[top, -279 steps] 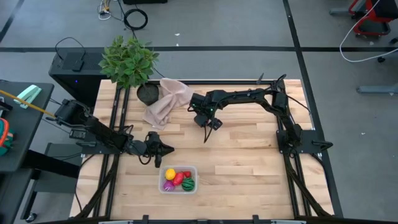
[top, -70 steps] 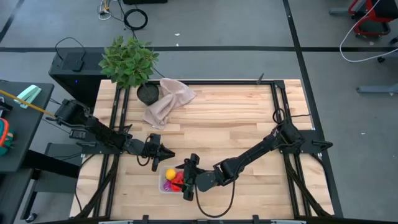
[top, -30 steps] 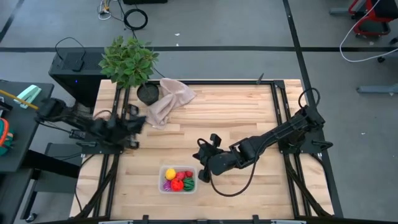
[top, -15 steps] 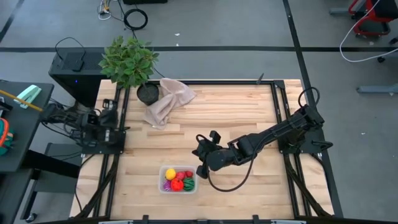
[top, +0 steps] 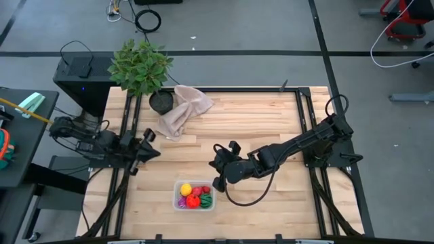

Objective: Pick and placing Produce into tupperware
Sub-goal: Return to Home Position

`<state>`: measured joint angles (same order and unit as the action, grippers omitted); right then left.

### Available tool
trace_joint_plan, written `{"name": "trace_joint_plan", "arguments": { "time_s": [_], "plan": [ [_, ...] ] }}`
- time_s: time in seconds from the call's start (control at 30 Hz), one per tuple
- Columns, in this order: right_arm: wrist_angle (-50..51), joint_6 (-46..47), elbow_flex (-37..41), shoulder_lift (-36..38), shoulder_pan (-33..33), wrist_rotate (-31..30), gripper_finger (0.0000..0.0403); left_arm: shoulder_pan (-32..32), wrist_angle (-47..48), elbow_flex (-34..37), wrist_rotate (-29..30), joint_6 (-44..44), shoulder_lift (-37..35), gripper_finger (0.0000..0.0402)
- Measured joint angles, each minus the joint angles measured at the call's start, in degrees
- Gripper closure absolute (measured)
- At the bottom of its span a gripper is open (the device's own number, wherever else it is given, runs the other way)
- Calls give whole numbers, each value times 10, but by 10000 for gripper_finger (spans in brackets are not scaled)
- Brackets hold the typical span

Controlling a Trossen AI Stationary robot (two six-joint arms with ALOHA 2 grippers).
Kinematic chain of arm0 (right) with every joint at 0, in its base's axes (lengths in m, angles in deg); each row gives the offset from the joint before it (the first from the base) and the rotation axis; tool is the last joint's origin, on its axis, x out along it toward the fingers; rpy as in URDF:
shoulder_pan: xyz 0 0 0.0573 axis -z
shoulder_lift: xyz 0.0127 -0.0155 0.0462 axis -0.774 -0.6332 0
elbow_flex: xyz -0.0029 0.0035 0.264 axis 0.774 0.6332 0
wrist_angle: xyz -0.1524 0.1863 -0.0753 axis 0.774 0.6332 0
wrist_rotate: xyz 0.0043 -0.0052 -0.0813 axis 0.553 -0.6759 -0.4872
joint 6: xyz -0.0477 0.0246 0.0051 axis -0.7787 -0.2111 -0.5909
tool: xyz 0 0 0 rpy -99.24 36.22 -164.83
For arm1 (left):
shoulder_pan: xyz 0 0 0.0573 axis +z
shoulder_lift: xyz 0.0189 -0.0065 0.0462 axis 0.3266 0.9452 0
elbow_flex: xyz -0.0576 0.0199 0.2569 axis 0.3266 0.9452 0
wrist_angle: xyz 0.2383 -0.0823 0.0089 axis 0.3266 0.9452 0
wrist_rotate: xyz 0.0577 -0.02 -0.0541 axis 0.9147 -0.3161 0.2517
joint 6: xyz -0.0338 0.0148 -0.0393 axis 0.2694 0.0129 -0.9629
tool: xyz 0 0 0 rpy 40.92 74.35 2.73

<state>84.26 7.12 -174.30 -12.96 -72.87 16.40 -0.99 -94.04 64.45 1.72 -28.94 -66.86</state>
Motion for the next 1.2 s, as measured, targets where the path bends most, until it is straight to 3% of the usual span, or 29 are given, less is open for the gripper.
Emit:
{"name": "trace_joint_plan", "arguments": {
  "time_s": [0.17,0.33,0.53,0.8,0.93,1.07,1.2],
  "plan": [
    [0,14,0,0,1,0,400,0,67,0,-52,-28,-28,396],
    [1,39,0,0,3,0,400,7,129,0,-60,-20,-53,398],
    [1,57,0,0,8,0,399,70,158,0,-68,3,-63,398],
    [1,75,0,0,15,0,400,181,160,1,-162,-3,-63,398],
    [0,79,0,0,16,0,400,230,162,1,-152,27,-63,396],
    [0,85,0,0,15,0,400,268,172,1,-71,9,-63,397],
    [0,86,0,0,15,-3,400,274,199,1,-49,14,-63,397]
  ]
}}
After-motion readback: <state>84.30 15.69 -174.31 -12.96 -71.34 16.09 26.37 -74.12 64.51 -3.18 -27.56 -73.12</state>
